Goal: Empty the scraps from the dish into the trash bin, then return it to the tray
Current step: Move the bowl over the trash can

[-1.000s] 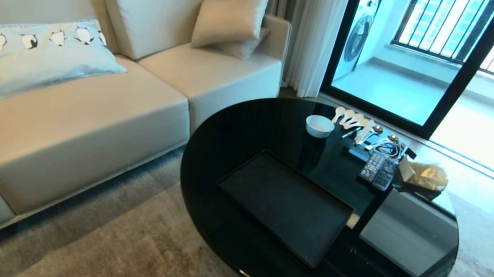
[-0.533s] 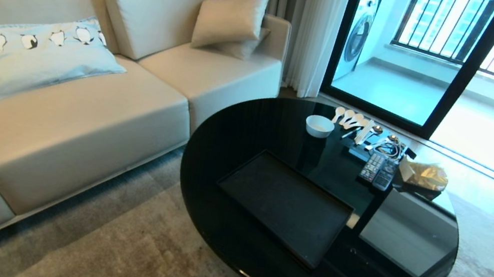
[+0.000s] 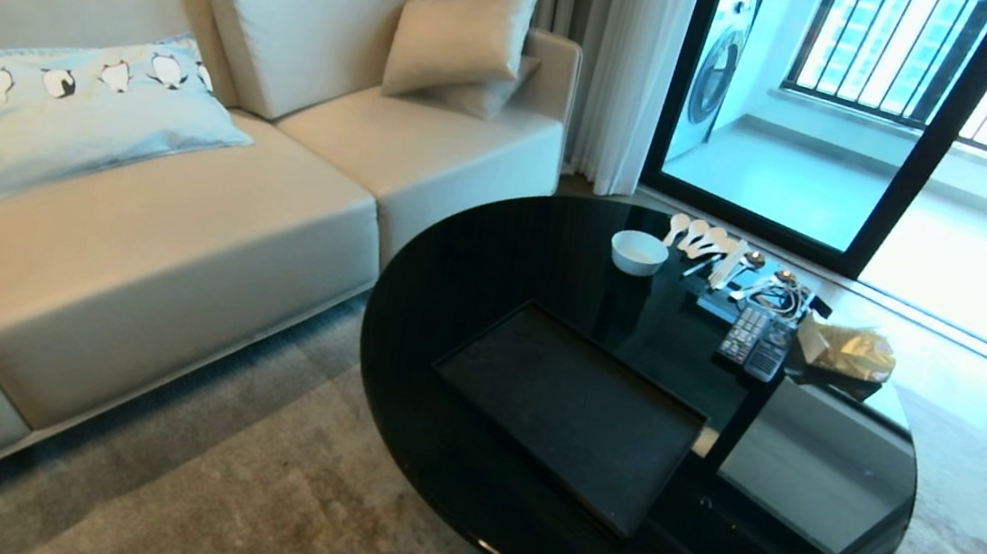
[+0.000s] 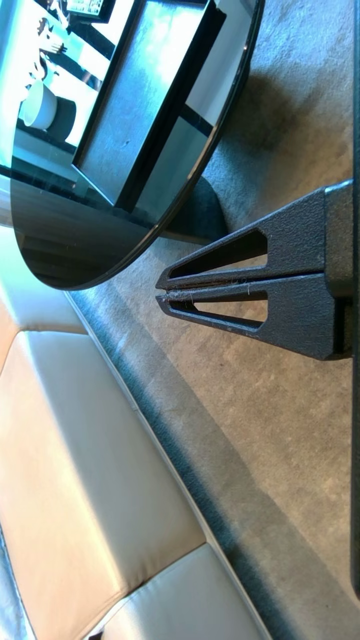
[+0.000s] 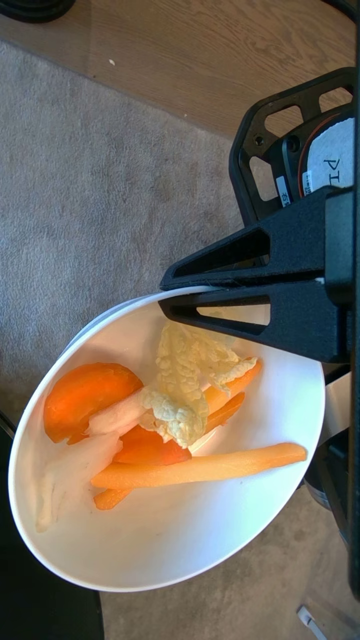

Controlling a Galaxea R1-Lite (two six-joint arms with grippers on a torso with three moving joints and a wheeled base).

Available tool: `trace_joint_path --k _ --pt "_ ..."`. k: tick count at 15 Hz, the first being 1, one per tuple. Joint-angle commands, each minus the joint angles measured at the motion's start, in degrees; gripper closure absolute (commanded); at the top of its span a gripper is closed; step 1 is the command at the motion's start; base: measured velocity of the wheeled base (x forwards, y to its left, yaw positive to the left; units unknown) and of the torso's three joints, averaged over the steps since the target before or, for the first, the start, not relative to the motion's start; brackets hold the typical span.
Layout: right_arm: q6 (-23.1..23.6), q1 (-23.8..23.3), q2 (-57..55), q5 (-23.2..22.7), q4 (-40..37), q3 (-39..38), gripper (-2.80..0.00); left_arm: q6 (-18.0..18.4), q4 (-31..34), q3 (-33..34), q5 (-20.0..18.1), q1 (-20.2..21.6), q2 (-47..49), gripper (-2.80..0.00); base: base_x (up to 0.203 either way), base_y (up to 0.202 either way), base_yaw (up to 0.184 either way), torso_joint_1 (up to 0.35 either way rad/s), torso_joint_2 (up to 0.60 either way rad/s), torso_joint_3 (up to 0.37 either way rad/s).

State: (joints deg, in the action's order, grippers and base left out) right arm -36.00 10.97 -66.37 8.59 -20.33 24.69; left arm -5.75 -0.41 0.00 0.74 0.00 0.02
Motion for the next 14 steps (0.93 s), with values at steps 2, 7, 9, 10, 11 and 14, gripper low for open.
trace_joint_path --k 2,7,9,10,11,14 --pt "-0.21 0.01 -0.16 -0.07 -0.06 -0.25 0.0 -0.05 -0.02 0.0 0.05 0.0 -0.02 0.0 0.0 0.0 0.0 0.0 0.0 0.0" --pt "-0.21 0.01 0.01 -0.07 -0.08 -0.25 0.0 -0.05 -0.02 0.0 0.05 0.0 -0.02 0.0 0.002 0.007 -0.13 0.001 0.0 0.003" --pt "-0.21 -0.07 0.1 -0.07 -0.14 -0.34 0.0 -0.05 -0.02 0.0 0.05 0.0 -0.02 0.0 -0.001 0.01 -0.162 -0.001 0.0 0.001" --pt "-0.21 0.01 0.1 -0.07 -0.14 -0.34 0.0 -0.05 -0.02 0.0 0.05 0.0 -0.02 0.0 0.001 0.011 -0.164 0.005 0.0 0.0" --pt "-0.21 0.01 0.18 -0.07 -0.14 -0.34 0.0 -0.05 -0.02 0.0 0.05 0.0 -0.02 0.0 0.002 0.011 -0.161 -0.001 0.0 0.001" --pt "-0.21 -0.06 0.92 -0.07 -0.23 -0.51 0.0 -0.05 -0.02 0.0 0.05 0.0 -0.02 0.0 0.001 0.011 -0.165 0.0 0.0 0.005"
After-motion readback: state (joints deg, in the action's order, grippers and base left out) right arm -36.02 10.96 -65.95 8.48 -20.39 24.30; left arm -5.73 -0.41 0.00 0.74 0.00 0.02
